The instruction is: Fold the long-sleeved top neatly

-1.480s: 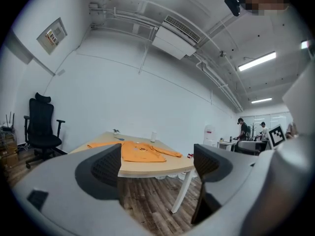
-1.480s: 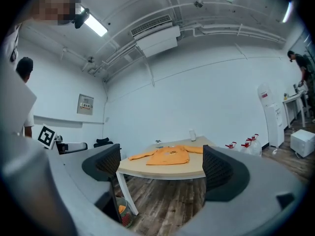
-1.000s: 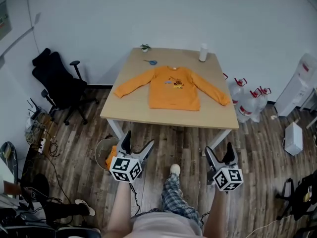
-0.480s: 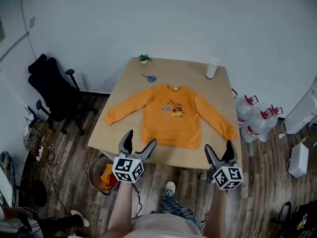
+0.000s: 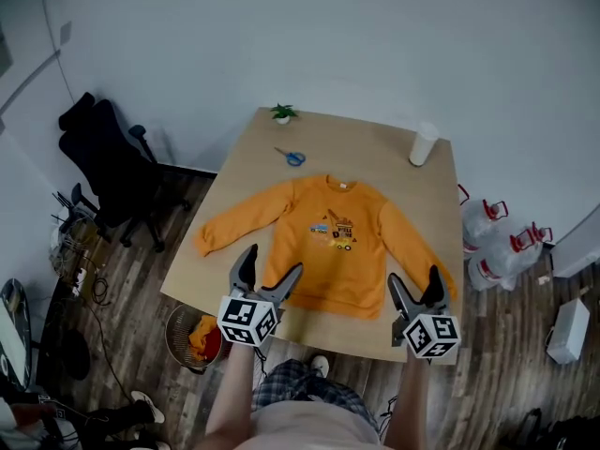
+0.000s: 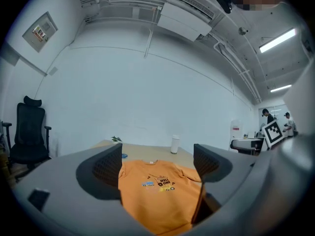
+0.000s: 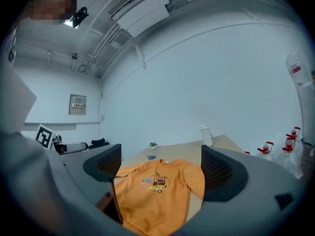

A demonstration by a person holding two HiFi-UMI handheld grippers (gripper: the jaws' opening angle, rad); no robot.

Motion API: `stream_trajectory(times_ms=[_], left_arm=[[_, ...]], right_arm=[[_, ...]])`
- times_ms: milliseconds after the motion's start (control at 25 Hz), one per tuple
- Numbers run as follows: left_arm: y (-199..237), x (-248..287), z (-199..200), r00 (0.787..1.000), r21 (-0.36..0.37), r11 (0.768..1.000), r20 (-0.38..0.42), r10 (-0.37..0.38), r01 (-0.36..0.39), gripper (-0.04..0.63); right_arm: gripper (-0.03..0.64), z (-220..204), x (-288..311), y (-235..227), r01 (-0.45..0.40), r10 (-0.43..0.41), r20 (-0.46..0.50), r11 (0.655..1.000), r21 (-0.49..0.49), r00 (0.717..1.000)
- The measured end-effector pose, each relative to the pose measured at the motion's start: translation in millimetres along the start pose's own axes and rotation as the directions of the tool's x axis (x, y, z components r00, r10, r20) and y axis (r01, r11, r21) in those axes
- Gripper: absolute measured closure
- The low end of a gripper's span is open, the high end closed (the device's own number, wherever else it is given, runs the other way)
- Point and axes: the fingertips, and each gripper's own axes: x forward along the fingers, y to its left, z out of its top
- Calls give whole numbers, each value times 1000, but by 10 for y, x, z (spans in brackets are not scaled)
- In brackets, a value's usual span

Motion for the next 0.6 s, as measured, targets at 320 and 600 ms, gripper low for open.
stream_trajectory(times_ms=[320,600], left_arm=[[174,348,35,1000,-9,1000,-11,-4,4,153],[63,700,2,996,-1,997,-46,-78,78,153]], right_arm=[[126,26,342,-104,14,-14,-11,1000,5,1000],[127,27,386,-240,78,-78,-11,997,10,997]])
